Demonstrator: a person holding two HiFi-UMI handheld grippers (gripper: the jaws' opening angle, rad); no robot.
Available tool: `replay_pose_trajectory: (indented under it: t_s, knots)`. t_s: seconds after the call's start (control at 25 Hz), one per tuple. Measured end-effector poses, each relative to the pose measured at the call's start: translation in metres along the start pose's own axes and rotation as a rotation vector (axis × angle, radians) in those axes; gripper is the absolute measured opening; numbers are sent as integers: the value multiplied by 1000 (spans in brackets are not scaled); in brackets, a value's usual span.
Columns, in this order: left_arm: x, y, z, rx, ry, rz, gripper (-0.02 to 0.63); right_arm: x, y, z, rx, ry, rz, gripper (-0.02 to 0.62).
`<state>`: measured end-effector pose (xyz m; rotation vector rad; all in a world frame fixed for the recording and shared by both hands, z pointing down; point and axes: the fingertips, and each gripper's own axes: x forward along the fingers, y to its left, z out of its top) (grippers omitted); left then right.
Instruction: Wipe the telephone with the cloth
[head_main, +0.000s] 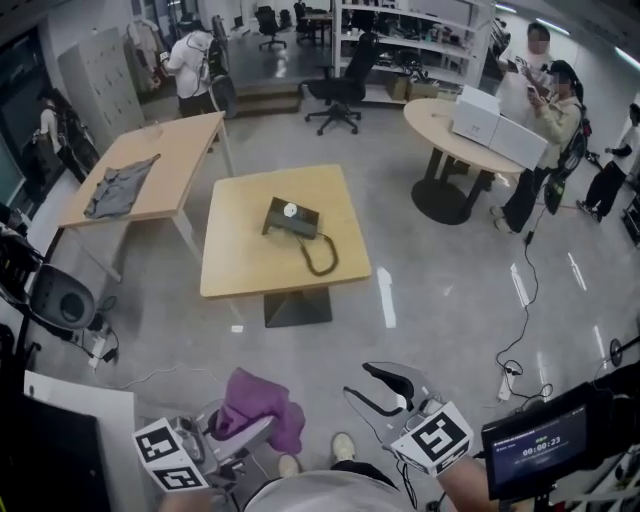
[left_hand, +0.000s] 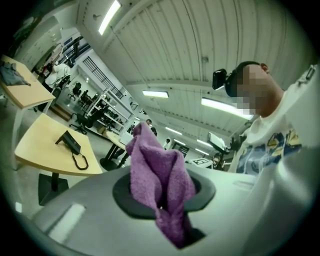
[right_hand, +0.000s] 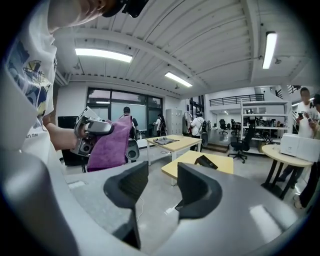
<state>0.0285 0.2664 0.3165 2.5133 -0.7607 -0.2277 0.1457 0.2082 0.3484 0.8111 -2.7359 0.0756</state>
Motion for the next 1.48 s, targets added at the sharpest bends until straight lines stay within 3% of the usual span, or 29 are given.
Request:
replay_pose_trajectory:
  t_s: [0.32, 0.72, 1.48]
  knots:
    - [-57, -7, -4, 8, 24, -30, 87, 13, 60, 31, -46, -14, -26, 154]
    - [-94, -7, -24, -27, 52, -94, 89, 12, 107, 25, -42, 13, -91, 86]
    - [-102, -29, -31, -40, 57, -154, 89, 2, 131, 28, -54, 5, -117, 69]
